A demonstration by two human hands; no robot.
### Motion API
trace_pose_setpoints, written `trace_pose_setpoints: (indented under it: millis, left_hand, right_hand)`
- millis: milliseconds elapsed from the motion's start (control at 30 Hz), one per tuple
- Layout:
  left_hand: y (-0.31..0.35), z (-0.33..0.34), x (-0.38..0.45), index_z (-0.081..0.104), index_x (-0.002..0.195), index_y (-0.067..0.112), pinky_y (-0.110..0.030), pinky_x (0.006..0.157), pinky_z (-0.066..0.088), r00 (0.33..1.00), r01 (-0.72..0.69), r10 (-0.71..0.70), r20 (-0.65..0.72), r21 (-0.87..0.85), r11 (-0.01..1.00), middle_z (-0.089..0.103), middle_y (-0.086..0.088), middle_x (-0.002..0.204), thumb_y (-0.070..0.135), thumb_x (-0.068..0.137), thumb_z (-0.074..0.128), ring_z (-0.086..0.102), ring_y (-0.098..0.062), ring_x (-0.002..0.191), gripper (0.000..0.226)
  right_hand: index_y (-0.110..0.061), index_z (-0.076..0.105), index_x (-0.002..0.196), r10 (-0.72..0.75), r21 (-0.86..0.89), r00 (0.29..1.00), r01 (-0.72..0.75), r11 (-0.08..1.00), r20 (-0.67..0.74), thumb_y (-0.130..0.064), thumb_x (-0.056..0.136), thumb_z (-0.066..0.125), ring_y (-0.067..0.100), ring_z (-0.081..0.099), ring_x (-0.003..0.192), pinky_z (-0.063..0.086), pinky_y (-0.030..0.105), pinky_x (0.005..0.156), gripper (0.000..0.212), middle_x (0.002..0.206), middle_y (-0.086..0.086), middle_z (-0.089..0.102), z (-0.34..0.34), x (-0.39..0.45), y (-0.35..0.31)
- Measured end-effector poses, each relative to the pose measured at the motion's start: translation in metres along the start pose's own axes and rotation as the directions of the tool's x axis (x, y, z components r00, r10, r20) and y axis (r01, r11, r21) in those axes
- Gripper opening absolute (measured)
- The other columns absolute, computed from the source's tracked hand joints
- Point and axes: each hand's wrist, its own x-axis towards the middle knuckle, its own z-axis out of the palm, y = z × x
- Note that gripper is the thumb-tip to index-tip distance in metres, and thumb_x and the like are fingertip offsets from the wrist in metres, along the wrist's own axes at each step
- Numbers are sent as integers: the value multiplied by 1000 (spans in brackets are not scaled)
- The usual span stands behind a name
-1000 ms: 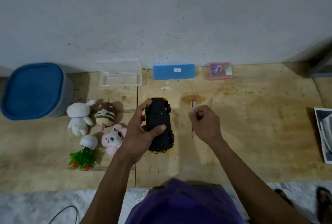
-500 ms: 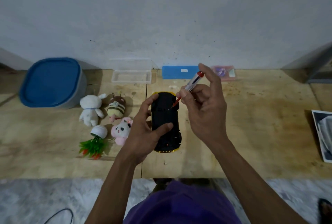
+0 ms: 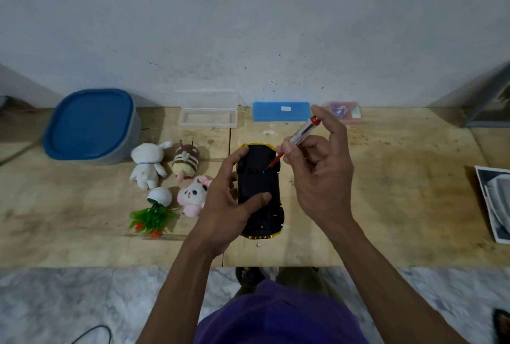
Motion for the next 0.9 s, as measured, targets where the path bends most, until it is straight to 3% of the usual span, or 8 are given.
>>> trace_pose_setpoints:
  millis: [267, 467, 667, 800, 900]
  left_hand:
    - [1, 1, -7, 46, 141, 41, -46, 83, 62, 1000, 11, -11, 5, -5, 1000, 61, -7, 124, -6, 81, 78, 69, -12, 102, 83]
    - [0, 1, -10, 47, 141, 41, -46, 83, 62, 1000, 14, -14, 13, 4, 1000, 59, -6, 127, -5, 80, 79, 67, -11, 105, 82]
    - [-4, 1, -10, 48, 138, 45, -52, 81, 62, 999, 48, -48, 17, -14, 999, 59, -15, 125, -3, 80, 80, 67, -29, 109, 82]
    - [-4, 1, -11, 48, 139, 43, -52, 84, 61, 999, 53, -53, 13, -24, 998, 60, -13, 126, -2, 80, 80, 66, -27, 111, 81]
    - [-4, 0, -11, 47, 140, 42, -50, 84, 62, 999, 46, -46, 6, -14, 999, 60, -11, 126, -2, 80, 80, 65, -23, 112, 81]
  right_hand:
    - [-20, 39, 143, -32, -29, 999, 32, 999, -6, -11, 95, 67, 14, 75, 85, 61, 44, 80, 56, 93, 3, 76, -2, -6, -1]
    - [-21, 38, 144, -131, -123, 988, 141, 982, 85, -9, 95, 67, 10, 72, 95, 61, 29, 81, 58, 102, 4, 73, -4, -8, -3]
    - [-19, 47, 141, -216, -183, 964, 243, 953, 153, -11, 93, 70, 9, 69, 96, 59, 19, 79, 54, 108, 1, 70, -9, -1, -6]
    - [-23, 41, 144, -203, -178, 945, 253, 951, 258, -10, 95, 66, 2, 69, 100, 58, 17, 79, 56, 113, 0, 71, -11, 2, -10]
    - [-17, 51, 138, -261, -197, 944, 301, 933, 204, -16, 92, 71, 5, 67, 95, 58, 15, 75, 51, 114, 4, 69, -8, 4, -11]
